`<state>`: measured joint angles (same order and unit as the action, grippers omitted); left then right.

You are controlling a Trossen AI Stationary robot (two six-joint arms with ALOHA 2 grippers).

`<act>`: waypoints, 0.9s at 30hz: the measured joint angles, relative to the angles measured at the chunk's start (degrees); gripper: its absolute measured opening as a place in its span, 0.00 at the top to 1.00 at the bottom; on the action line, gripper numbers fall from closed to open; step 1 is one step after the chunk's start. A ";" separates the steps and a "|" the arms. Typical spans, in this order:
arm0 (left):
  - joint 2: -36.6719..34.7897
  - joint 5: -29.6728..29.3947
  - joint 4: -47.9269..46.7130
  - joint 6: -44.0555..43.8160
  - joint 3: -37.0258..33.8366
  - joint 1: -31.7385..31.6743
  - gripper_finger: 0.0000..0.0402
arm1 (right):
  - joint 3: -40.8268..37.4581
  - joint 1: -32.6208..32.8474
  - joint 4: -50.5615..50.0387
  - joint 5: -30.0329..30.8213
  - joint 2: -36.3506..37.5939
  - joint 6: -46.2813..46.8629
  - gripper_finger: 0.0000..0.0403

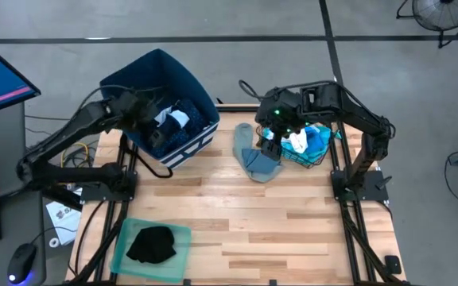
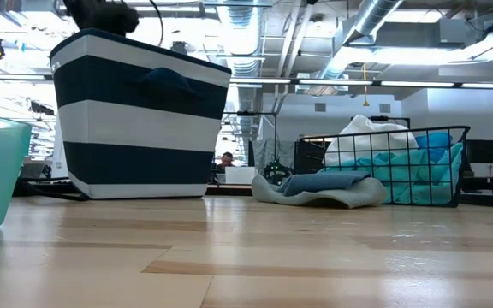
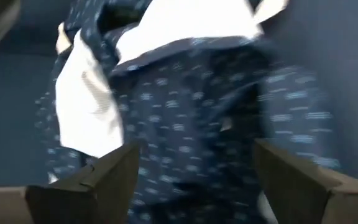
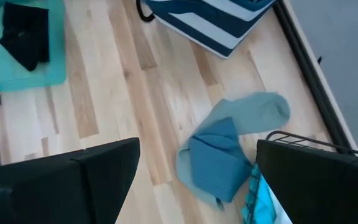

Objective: Pick & Place Cloths
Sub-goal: Put the dark blue cloth into the blue laundry organizer

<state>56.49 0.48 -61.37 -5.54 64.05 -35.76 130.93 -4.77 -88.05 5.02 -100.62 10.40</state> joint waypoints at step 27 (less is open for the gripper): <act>9.74 -10.90 8.45 6.92 -10.18 2.27 0.49 | 0.00 8.50 3.93 2.65 0.00 4.69 0.22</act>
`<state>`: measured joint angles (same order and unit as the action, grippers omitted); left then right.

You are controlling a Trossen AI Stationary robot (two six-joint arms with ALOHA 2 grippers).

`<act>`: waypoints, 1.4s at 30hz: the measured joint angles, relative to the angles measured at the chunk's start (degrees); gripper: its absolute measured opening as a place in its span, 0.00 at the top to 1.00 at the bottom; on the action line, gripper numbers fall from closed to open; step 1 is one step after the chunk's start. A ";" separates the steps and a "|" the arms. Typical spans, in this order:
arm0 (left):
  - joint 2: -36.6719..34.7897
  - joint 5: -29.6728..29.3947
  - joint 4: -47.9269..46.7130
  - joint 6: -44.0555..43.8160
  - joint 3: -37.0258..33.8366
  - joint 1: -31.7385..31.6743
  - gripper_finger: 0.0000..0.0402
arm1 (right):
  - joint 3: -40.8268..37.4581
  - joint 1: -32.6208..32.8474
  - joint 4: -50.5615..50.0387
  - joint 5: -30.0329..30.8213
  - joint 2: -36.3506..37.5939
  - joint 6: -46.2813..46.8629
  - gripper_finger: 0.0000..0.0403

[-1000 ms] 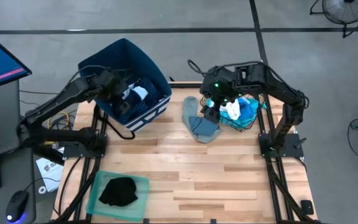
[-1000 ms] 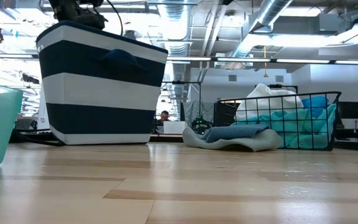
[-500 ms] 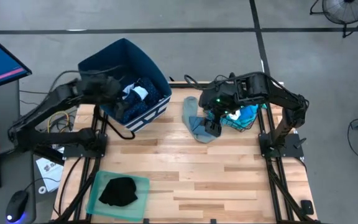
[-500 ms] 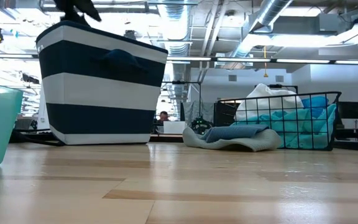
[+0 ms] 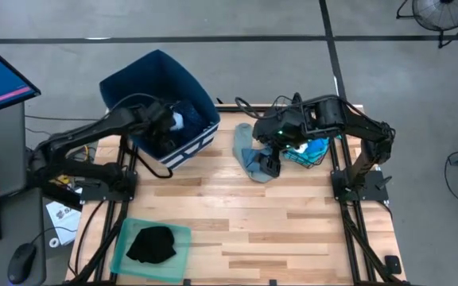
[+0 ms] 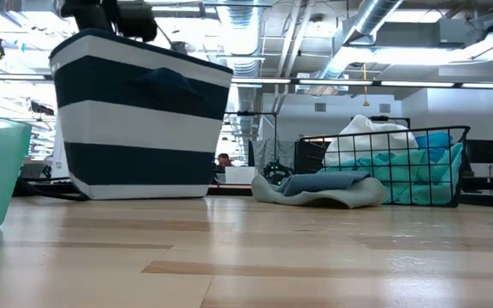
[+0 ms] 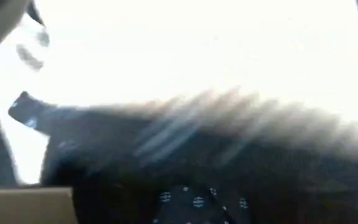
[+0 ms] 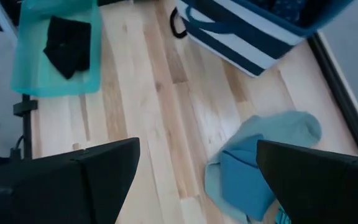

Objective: Pick & Place Cloths
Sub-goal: Put the dark blue cloth into the blue laundry organizer, then put the gray sock into the blue bin

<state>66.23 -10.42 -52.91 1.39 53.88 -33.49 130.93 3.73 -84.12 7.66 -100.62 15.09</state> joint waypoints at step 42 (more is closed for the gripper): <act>-26.08 9.47 6.45 -14.10 9.58 -8.65 0.26 | -3.35 5.22 -0.89 8.27 0.14 7.10 0.22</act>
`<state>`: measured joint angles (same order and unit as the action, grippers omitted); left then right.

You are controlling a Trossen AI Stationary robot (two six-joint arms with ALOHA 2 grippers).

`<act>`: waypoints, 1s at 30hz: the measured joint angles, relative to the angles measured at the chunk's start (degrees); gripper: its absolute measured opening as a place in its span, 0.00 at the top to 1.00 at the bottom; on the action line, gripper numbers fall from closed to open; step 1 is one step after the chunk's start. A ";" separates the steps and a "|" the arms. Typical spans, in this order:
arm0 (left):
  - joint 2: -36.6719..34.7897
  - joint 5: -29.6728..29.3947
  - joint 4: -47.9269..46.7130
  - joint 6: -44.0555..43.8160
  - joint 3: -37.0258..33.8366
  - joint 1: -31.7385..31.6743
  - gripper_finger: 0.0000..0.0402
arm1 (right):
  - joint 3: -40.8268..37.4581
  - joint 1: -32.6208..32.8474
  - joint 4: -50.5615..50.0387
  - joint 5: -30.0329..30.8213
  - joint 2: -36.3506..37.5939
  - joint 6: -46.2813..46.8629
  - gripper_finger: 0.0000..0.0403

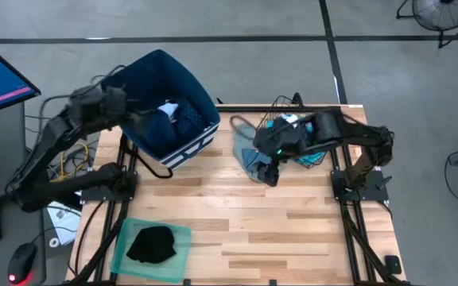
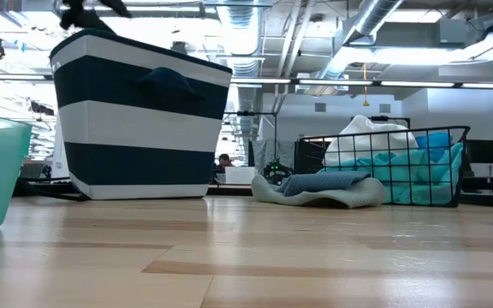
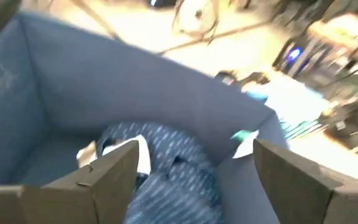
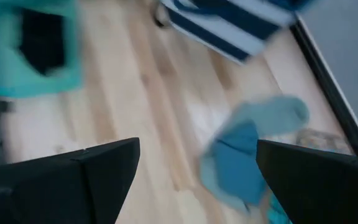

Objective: Pick & Place Cloths
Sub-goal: Put the gray sock into the blue bin

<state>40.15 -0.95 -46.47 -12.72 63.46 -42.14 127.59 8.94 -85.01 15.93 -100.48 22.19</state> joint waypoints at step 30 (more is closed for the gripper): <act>-5.86 20.76 31.53 -13.53 0.57 18.91 0.33 | -55.02 -5.82 38.23 -2.37 -0.12 -9.01 0.24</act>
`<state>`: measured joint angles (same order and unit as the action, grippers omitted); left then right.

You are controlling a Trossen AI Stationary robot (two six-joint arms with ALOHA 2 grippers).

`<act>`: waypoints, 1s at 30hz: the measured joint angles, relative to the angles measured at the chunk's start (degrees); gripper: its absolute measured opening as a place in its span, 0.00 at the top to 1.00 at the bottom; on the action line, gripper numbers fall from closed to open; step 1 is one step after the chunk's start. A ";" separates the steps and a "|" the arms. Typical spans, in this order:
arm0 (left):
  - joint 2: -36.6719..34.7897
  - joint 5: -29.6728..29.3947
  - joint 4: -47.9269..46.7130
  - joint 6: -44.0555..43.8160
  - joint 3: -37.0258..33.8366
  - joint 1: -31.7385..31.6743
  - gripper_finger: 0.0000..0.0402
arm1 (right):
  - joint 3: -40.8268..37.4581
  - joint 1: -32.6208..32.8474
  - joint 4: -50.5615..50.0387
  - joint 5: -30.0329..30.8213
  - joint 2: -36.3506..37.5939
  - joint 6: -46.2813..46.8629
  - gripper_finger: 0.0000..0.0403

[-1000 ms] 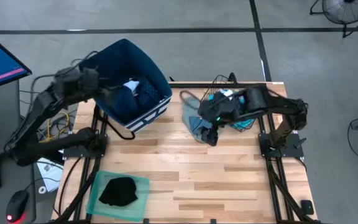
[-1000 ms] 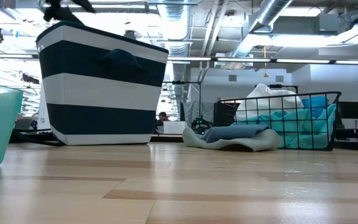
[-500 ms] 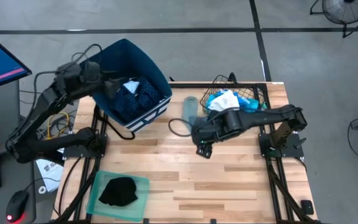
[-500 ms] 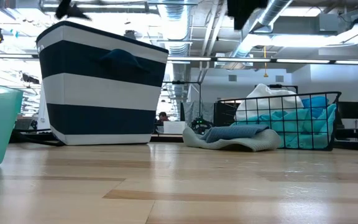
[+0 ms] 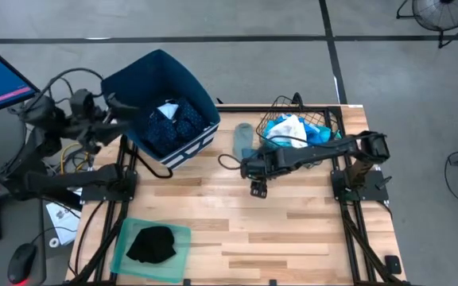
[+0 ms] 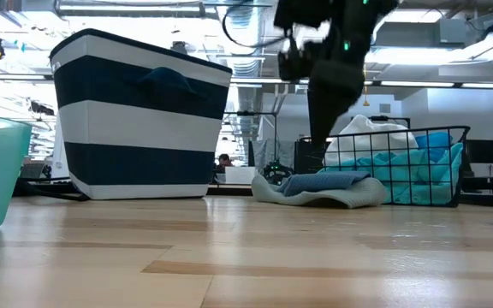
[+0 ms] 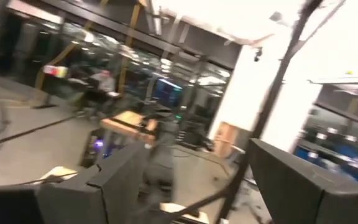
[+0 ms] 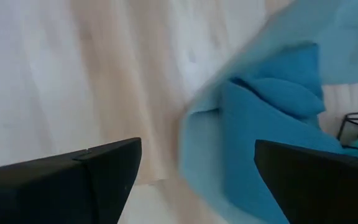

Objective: Pick & Place Cloths
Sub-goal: Put the gray sock into the blue bin

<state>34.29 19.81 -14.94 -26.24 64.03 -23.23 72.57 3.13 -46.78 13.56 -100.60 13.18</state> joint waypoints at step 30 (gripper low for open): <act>5.03 -0.95 -0.52 0.70 -0.04 6.85 0.33 | -0.58 -4.91 -0.06 0.51 7.02 1.54 1.00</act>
<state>39.32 18.86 -15.46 -25.54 63.99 -16.38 71.99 -1.78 -46.83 14.08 -93.58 14.72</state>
